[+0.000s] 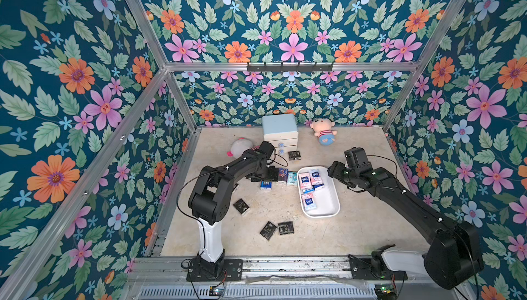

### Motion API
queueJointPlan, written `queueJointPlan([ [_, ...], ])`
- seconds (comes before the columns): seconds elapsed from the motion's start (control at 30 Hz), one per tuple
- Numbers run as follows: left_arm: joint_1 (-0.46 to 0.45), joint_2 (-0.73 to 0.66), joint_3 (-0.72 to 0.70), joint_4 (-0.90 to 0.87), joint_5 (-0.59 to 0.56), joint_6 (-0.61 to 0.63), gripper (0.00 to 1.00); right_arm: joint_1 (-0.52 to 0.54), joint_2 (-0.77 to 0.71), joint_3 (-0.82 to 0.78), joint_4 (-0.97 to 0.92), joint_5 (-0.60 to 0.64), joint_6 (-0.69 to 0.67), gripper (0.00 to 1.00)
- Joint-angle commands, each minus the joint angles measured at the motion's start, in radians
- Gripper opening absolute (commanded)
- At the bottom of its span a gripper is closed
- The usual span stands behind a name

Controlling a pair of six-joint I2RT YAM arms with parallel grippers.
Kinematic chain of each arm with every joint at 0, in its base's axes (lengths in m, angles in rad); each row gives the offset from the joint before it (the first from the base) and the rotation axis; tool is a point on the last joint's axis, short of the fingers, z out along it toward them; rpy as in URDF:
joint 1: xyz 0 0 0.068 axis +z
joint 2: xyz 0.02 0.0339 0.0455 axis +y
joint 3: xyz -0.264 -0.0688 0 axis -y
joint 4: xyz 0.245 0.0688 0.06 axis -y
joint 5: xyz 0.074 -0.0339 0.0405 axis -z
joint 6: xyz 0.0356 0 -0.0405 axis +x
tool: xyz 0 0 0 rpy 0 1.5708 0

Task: Put the pocket tissues into the storage box
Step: Pick up the pocket tissues from the center of the board, then place the pocket tissues in the storage box.

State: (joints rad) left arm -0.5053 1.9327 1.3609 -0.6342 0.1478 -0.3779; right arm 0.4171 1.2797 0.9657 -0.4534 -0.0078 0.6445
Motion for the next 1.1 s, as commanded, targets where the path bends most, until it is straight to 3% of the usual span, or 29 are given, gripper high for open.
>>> queueJointPlan([
  [0.0, 0.0, 0.005, -0.006, -0.023, -0.011, 0.038, 0.8, 0.001, -0.041, -0.01, -0.041, 0.019, 0.08, 0.74],
  [0.2, 0.002, 0.007, -0.026, -0.003, 0.019, 0.057, 0.52, 0.005, -0.125, -0.088, -0.031, 0.03, 0.159, 0.74],
  [0.3, 0.004, -0.005, -0.025, -0.002, 0.033, 0.063, 0.44, 0.005, -0.123, -0.121, -0.033, 0.007, 0.155, 0.73],
  [0.53, 0.007, -0.079, -0.002, -0.031, 0.039, 0.02, 0.43, 0.004, -0.159, -0.22, 0.118, -0.122, 0.167, 0.75],
  [0.77, -0.015, -0.261, -0.08, 0.035, 0.077, -0.186, 0.45, 0.003, -0.102, -0.186, 0.074, -0.129, 0.074, 0.78],
  [0.87, -0.09, -0.31, -0.089, 0.066, 0.018, -0.289, 0.45, -0.019, -0.089, -0.166, 0.042, -0.131, 0.022, 0.8],
  [1.07, -0.324, -0.322, -0.073, 0.149, -0.146, -0.525, 0.45, -0.11, -0.042, -0.089, -0.074, -0.115, -0.095, 0.8],
])
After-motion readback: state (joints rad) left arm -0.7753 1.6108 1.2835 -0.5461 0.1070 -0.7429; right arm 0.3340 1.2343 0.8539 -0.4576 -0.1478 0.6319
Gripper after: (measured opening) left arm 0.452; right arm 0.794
